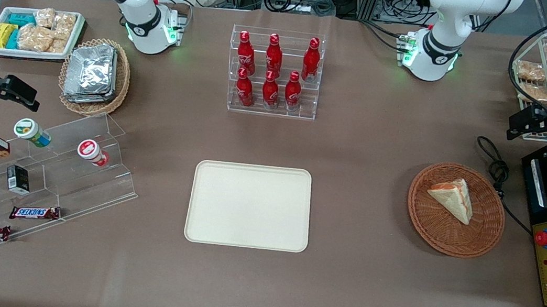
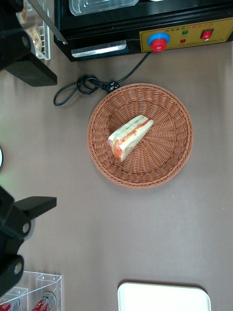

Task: Place sandwich from basket to tray
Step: 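Move the left gripper over the wrapped sandwich in the wicker basket, then lower the open left gripper around the sandwich's upright edge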

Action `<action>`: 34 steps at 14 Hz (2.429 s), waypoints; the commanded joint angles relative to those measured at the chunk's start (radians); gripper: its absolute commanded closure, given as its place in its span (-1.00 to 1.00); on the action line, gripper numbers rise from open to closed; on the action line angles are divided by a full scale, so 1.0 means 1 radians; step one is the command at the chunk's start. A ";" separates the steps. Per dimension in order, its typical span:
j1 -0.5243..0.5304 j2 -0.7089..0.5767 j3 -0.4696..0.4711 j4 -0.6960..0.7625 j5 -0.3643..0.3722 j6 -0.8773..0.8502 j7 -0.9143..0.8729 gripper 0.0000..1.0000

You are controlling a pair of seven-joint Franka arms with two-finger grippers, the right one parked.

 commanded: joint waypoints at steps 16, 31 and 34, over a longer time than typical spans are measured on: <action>0.050 -0.012 0.023 -0.500 0.026 0.541 -0.509 -1.00; 0.048 0.155 0.023 -0.672 0.025 0.955 -0.792 -1.00; 0.045 0.204 0.023 -0.678 0.025 1.019 -0.843 -1.00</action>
